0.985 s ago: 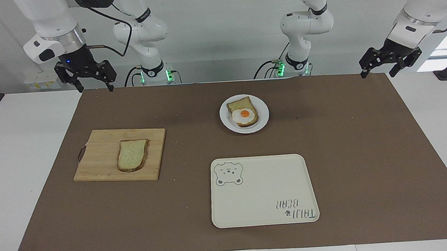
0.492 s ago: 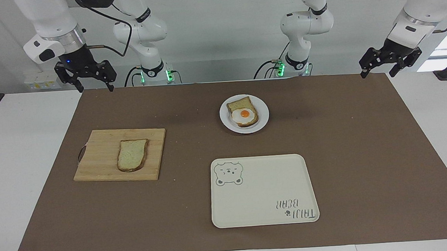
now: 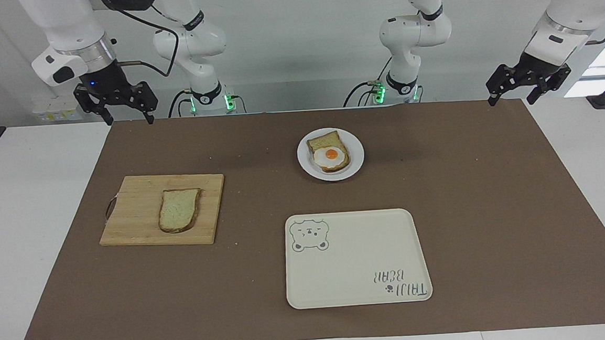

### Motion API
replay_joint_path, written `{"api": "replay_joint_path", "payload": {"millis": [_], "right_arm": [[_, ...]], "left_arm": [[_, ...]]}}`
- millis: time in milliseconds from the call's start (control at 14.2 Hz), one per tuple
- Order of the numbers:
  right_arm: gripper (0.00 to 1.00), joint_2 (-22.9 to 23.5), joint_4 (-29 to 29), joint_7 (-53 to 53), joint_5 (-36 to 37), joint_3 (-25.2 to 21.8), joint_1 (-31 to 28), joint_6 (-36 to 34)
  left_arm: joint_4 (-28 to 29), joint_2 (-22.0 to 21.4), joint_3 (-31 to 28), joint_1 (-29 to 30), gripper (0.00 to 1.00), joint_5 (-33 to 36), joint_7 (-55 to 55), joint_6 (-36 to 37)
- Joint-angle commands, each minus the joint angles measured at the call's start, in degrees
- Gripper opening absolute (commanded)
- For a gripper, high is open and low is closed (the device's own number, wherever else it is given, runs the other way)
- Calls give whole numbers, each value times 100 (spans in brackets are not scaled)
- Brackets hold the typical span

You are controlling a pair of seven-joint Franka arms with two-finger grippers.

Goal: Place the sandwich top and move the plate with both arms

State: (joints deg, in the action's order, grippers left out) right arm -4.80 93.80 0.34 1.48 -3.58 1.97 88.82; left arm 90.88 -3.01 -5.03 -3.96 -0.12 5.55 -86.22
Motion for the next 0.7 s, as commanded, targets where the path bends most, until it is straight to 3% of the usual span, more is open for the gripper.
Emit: {"api": "replay_joint_path", "payload": {"millis": [0, 492, 633], "right_arm": [[100, -118, 174, 1, -69, 6, -4, 127], [100, -57, 324, -316, -103, 6, -56, 671], [100, 31, 350, -316, -401, -2, -65, 882]], "left_arm": [[35, -94, 55, 62, 100, 47, -54, 79], [35, -94, 55, 62, 100, 47, -54, 79], [35, -94, 55, 62, 100, 47, -54, 79]]}}
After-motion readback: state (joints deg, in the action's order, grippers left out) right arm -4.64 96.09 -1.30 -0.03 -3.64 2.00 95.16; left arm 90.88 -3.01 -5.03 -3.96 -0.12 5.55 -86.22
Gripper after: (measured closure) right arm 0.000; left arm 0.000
